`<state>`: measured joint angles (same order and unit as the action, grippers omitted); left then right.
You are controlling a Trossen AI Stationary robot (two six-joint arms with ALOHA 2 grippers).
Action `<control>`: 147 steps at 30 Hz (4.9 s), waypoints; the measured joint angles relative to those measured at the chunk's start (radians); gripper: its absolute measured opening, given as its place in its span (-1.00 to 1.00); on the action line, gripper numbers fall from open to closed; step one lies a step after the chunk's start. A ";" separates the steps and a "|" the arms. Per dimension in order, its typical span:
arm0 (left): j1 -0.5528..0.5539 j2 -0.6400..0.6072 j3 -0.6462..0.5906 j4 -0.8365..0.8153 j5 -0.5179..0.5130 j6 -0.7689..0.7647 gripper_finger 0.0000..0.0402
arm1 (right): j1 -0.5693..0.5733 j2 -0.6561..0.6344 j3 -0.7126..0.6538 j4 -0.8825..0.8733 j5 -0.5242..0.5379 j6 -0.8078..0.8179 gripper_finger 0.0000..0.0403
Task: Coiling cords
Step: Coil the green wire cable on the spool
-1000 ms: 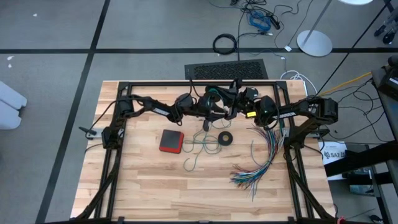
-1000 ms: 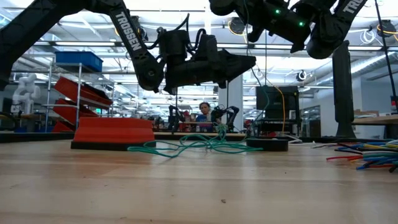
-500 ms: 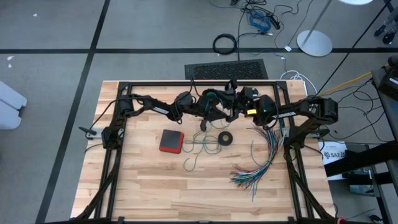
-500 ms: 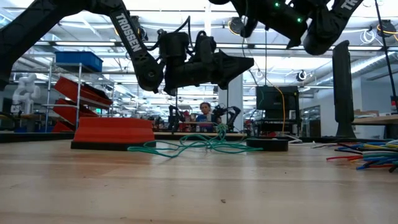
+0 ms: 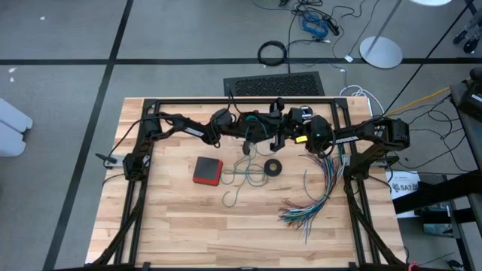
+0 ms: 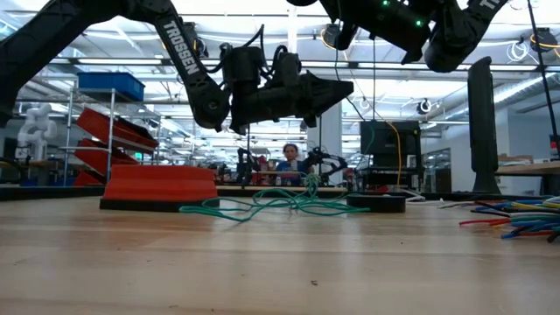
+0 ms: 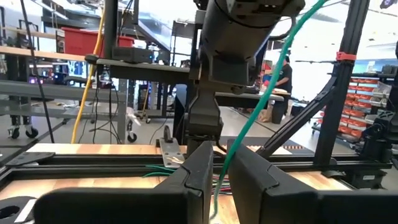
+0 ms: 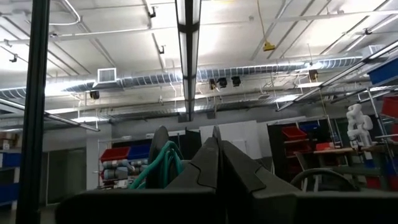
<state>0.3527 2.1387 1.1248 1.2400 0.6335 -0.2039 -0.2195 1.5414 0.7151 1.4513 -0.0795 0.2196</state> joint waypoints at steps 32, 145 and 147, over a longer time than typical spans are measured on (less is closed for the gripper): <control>0.061 0.000 -0.028 0.085 0.133 -0.098 -0.60 | -0.001 0.000 0.000 -0.019 0.000 -0.023 -1.00; 0.050 -0.035 0.011 -0.149 0.225 -0.034 -0.14 | -0.002 0.000 0.000 -0.042 0.000 -0.053 -1.00; 0.051 -0.035 0.011 -0.151 0.205 -0.033 -0.15 | -0.001 0.000 0.000 -0.042 0.000 -0.053 -1.00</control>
<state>0.4034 2.1040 1.1362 1.0893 0.8381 -0.2371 -0.2207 1.5410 0.7155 1.4097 -0.0792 0.1665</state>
